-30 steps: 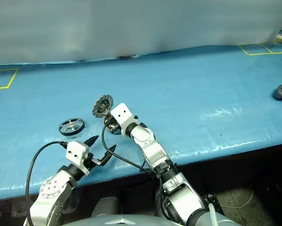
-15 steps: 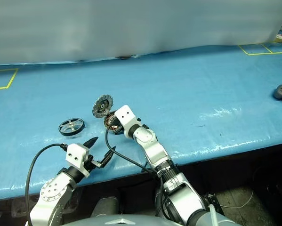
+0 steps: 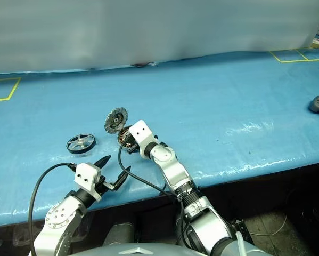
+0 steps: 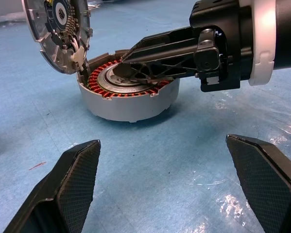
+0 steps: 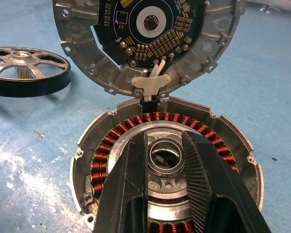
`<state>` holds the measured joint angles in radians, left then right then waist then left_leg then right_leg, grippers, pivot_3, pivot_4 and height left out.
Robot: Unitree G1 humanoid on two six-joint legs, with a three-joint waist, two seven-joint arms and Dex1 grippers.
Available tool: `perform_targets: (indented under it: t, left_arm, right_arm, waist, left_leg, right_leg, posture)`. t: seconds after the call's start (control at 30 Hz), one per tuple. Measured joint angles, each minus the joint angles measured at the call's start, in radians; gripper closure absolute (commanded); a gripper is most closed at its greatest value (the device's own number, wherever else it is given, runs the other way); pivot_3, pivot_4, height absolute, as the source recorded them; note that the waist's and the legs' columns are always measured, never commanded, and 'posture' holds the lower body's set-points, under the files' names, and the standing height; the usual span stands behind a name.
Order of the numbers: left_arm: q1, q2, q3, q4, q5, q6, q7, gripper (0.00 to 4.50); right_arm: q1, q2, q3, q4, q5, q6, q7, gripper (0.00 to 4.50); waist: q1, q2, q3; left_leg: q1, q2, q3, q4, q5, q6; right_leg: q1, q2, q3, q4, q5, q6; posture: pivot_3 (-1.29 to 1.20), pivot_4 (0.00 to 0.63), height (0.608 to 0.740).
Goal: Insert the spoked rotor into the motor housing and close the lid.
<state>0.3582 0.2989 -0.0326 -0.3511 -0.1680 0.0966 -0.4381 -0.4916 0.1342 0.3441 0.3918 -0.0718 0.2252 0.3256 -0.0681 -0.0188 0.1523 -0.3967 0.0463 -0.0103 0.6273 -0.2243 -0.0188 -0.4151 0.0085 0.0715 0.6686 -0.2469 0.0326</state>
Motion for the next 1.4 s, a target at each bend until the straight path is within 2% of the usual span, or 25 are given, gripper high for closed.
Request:
perform_targets:
  t: [1.4]
  left_arm:
    - [-0.010, 0.004, -0.017, 0.021, 0.000, 0.005, -0.001, 0.00]
  right_arm:
    - [-0.010, -0.013, -0.016, -0.009, 0.003, 0.049, 0.048, 3.83]
  waist:
    - [0.000, 0.000, 0.000]
  left_leg:
    - [0.002, 0.000, 0.000, 0.000, 0.000, 0.000]
  right_leg:
    - [0.002, 0.000, 0.000, 0.000, 0.000, 0.000]
  posture:
    - [0.00, 0.150, 0.740]
